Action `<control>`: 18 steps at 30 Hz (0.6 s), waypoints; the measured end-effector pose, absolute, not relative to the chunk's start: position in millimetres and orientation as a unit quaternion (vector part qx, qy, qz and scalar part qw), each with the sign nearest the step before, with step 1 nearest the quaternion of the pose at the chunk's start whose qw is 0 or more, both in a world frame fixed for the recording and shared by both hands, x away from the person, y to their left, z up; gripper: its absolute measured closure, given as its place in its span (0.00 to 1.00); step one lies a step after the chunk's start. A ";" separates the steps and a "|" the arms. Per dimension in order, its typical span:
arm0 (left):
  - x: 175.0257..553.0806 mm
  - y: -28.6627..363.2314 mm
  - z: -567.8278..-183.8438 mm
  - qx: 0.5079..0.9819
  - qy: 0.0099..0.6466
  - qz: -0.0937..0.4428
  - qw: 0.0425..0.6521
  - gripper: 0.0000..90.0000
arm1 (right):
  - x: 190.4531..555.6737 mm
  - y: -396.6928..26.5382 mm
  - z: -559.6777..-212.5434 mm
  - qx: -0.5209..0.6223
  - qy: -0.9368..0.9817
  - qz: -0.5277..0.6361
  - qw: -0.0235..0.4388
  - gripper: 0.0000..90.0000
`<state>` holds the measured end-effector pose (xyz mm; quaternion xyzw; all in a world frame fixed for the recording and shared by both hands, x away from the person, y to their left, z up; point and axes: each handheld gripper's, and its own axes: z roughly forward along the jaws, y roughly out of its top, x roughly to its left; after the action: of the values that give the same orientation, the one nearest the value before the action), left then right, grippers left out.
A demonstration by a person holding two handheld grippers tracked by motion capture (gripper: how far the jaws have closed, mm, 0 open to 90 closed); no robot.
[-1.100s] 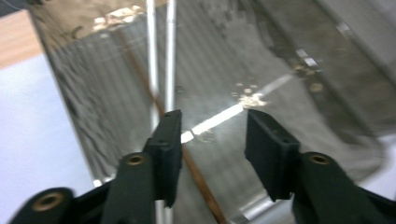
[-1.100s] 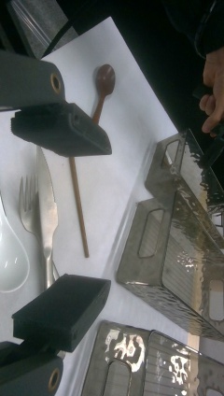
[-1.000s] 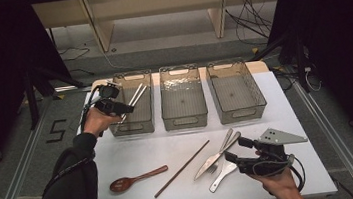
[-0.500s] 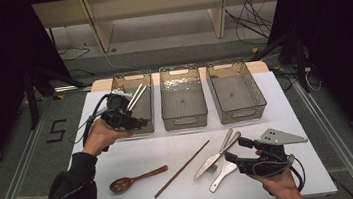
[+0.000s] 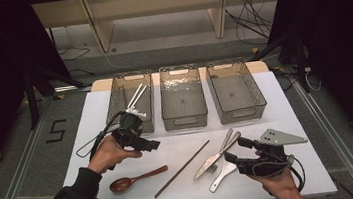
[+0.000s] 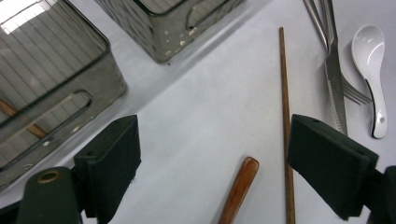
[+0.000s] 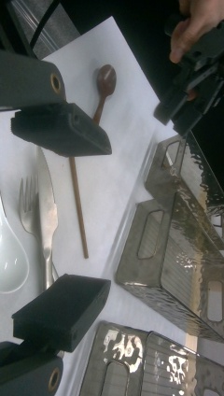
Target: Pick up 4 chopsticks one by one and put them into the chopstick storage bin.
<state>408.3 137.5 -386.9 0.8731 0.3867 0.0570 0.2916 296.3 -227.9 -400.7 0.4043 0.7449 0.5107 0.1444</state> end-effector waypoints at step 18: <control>366.9 119.7 -415.2 0.886 0.362 0.059 0.285 0.17 | 296.5 -227.6 -400.8 0.405 0.745 0.510 0.145 0.34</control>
<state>366.9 119.7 -415.2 0.8857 0.3620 0.0587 0.2848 296.5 -227.6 -400.8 0.4051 0.7451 0.5096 0.1450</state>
